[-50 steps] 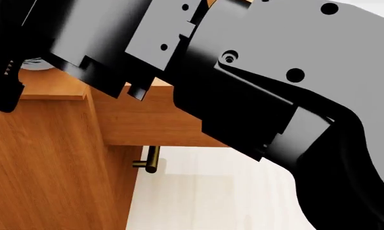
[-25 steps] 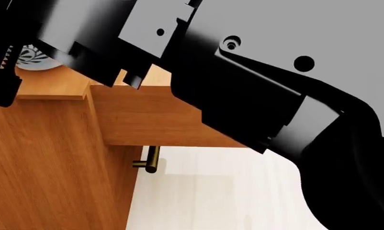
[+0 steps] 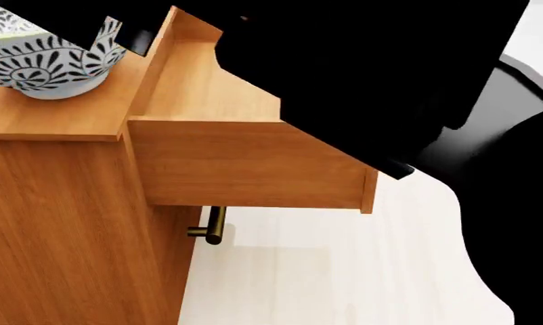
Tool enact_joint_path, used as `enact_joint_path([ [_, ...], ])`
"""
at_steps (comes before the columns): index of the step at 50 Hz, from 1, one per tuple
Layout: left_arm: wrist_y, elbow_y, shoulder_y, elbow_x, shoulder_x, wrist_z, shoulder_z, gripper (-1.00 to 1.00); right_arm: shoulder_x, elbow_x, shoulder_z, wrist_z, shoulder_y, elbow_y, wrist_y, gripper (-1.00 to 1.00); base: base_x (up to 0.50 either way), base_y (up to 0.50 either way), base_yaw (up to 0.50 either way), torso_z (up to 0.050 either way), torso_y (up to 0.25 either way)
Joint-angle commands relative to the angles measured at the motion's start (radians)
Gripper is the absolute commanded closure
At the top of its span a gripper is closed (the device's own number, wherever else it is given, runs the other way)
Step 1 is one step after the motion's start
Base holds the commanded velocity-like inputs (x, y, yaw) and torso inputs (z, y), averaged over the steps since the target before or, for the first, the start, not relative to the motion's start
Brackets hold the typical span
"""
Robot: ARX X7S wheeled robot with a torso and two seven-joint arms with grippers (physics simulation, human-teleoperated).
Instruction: Put the bowl on top of the cabinet.
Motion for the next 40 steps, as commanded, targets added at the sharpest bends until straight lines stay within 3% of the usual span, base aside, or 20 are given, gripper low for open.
enact_joint_path([
  [1,-0.021,0.011,-0.004,-0.022,0.000,-0.012,-0.007,-1.00,0.000,-0.033,0.110,0.027,0.062,0.004,0.111,-1.00,0.00,0.00,0.00,0.000,0.000],
  [15,-0.073,0.043,-0.019,-0.038,0.009,-0.038,-0.020,-1.00,0.000,-0.327,0.414,-0.053,0.062,0.001,0.339,-1.00,0.00,0.00,0.00,0.000,0.000],
  [26,-0.190,0.151,-0.099,-0.025,-0.063,-0.013,-0.047,-1.00,0.000,-0.711,0.672,-0.235,0.062,0.043,0.478,-1.00,0.00,0.00,0.00,0.000,0.000],
  [36,-0.217,0.170,-0.094,0.006,-0.062,-0.022,-0.046,-1.00,0.020,-1.088,0.800,-0.428,0.061,-0.018,0.602,-1.00,0.00,0.00,0.00,0.000,0.000],
  [40,-0.222,0.186,-0.087,0.030,-0.071,-0.028,-0.042,-1.00,0.078,-1.129,0.797,-0.454,0.053,-0.088,0.650,-1.00,0.00,0.00,0.00,0.000,0.000],
])
